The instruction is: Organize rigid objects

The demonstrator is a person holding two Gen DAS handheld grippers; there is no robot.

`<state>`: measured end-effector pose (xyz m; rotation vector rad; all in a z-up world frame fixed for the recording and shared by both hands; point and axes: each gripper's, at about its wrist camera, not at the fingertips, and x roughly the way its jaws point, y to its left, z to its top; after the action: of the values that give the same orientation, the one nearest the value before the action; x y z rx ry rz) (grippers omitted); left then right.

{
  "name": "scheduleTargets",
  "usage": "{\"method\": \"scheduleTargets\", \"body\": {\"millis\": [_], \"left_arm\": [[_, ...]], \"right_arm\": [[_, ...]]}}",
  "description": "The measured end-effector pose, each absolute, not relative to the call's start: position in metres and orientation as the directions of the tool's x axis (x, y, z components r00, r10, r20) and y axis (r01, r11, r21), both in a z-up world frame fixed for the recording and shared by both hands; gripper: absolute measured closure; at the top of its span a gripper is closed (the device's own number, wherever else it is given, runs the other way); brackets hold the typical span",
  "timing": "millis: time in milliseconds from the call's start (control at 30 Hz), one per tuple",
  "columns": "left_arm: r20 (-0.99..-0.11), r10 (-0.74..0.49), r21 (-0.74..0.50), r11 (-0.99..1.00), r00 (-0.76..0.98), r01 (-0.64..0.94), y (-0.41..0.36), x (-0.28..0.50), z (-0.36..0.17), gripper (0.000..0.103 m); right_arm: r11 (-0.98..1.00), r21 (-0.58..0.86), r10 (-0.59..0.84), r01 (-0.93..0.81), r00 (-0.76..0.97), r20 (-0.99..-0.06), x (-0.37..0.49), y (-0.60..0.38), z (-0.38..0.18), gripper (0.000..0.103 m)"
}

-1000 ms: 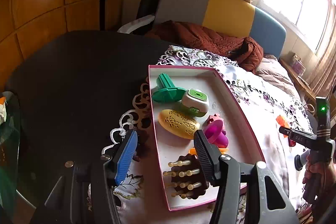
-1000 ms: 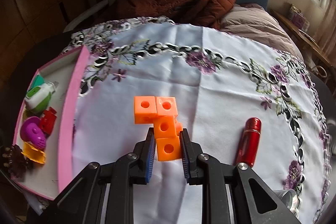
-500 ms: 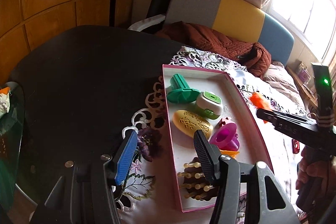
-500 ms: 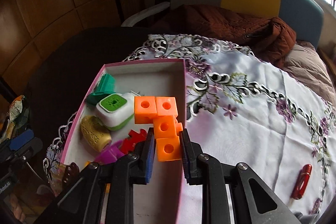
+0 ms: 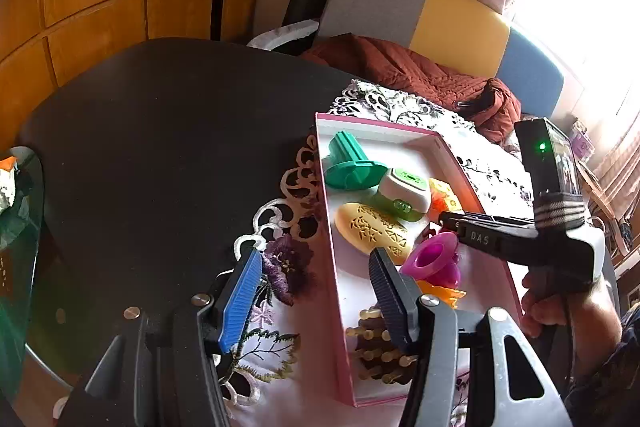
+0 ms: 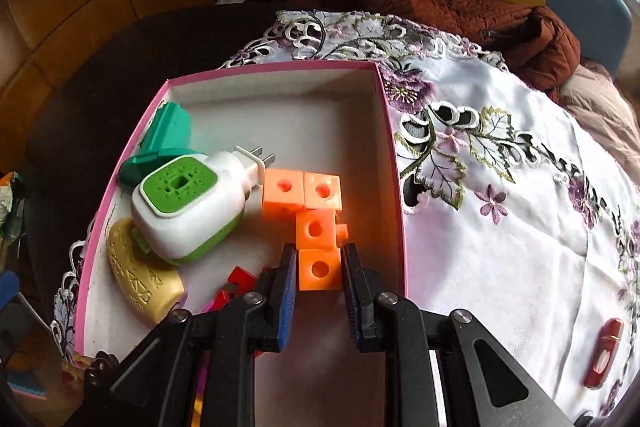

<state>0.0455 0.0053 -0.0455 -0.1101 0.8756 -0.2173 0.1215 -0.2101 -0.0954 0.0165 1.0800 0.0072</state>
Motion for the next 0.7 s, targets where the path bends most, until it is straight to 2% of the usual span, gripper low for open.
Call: {"method": "scheduleTargets", "body": {"millis": [567, 633, 700], "left_arm": [[-0.745, -0.204, -0.137, 0.979, 0.636, 0.153, 0.002, 0.035, -0.041, 0.046], [-0.747, -0.202, -0.135, 0.979, 0.634, 0.153, 0.002, 0.035, -0.042, 0.046], [-0.746, -0.202, -0.139, 0.979, 0.635, 0.148, 0.004, 0.034, -0.042, 0.046]], "right_arm": [[1.0, 0.008, 0.0, 0.015, 0.5, -0.866, 0.114, -0.209, -0.096, 0.08], [1.0, 0.008, -0.002, 0.019, 0.502, -0.865, 0.113, -0.209, -0.095, 0.078], [1.0, 0.011, -0.001, 0.02, 0.501, -0.865, 0.111, -0.208, -0.094, 0.065]]}}
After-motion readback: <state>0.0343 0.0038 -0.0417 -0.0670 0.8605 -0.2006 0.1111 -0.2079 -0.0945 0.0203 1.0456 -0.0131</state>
